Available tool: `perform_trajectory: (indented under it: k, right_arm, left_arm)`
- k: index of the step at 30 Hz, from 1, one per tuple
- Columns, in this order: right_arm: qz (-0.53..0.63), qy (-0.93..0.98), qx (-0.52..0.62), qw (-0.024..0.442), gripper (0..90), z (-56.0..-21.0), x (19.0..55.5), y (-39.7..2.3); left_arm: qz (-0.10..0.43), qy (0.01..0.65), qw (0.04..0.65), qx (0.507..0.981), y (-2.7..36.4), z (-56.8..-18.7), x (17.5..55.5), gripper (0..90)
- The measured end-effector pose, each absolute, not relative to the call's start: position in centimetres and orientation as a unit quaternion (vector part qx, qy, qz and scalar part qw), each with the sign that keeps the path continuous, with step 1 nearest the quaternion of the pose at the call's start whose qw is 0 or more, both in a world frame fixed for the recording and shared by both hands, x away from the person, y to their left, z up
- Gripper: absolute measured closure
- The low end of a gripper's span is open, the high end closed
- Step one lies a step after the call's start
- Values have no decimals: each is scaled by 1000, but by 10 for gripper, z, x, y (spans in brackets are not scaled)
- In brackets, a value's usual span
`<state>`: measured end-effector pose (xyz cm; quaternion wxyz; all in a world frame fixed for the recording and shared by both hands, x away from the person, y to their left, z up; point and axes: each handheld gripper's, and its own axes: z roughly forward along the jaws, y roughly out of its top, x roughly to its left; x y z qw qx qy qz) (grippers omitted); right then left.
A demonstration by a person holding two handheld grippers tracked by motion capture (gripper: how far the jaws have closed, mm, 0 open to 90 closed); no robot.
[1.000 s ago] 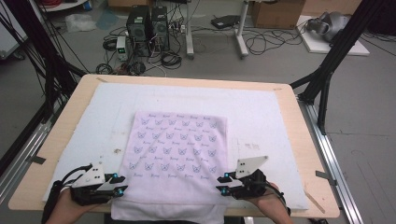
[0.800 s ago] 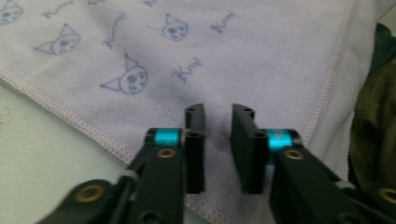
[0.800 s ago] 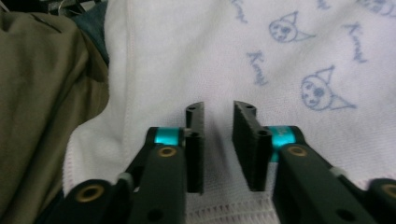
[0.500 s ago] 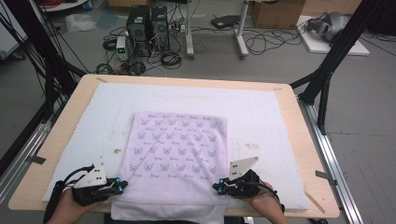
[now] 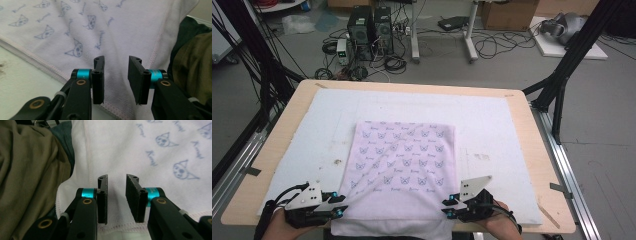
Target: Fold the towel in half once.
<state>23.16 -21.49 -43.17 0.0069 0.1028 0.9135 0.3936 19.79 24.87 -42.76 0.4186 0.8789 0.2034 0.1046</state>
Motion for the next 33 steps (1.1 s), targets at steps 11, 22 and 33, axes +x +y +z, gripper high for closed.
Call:
perform_trajectory:
  k: [11, 22, 33]
  right_arm:
    - [404, 909, 103, -7, 870, -433, 239, -215]
    - [445, 891, 92, -9, 866, -412, 224, -229]
    - [443, 875, 184, 62, 643, -397, 307, -236]
  left_arm:
    - [97, 199, 410, 885, 245, -436, 206, 870]
    - [101, 201, 433, 873, 249, -419, 197, 765]
    - [147, 239, 450, 848, 245, -409, 268, 620]
